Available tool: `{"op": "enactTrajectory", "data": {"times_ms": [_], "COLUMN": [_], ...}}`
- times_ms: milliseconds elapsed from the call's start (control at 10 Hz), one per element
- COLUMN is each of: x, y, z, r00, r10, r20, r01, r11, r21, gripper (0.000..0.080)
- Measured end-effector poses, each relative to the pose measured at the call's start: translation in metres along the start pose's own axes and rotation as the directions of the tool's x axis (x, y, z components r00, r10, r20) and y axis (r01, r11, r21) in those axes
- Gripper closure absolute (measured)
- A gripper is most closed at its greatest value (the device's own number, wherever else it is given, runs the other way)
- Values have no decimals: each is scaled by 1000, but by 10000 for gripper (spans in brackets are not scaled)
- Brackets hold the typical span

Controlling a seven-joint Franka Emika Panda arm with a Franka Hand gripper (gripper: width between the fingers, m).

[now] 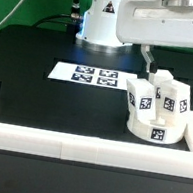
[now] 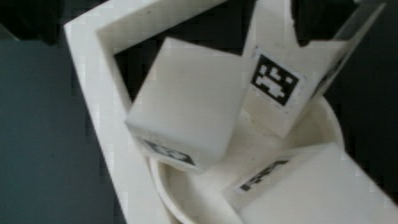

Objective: Assemble stool

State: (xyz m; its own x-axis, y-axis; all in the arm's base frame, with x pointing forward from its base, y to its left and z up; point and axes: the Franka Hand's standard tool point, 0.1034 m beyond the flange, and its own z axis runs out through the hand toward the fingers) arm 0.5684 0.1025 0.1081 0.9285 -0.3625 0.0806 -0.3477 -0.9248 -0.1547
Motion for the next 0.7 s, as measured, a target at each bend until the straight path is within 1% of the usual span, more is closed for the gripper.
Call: {"op": "enactTrajectory", "data": {"times_ms": [100,200,300,400,500,600,700], "x": [-3,-3,-1,0,1,0,-6], "y": [-5,-5,-2,-1,1,1,-8], "z": [2,3,3,2,2,3,8], "r00": [996,982,974,966,941,905,831], "r10": [-93,-188,-228,-258,-339,-425,-555], "r20": [4,7,4,4,7,11,21], "r01": [93,188,228,258,339,425,555], "r11": [996,982,974,966,940,904,828], "r21": [-7,-9,-14,-20,-29,-46,-77], "gripper": [151,151,151,151,151,151,151]}}
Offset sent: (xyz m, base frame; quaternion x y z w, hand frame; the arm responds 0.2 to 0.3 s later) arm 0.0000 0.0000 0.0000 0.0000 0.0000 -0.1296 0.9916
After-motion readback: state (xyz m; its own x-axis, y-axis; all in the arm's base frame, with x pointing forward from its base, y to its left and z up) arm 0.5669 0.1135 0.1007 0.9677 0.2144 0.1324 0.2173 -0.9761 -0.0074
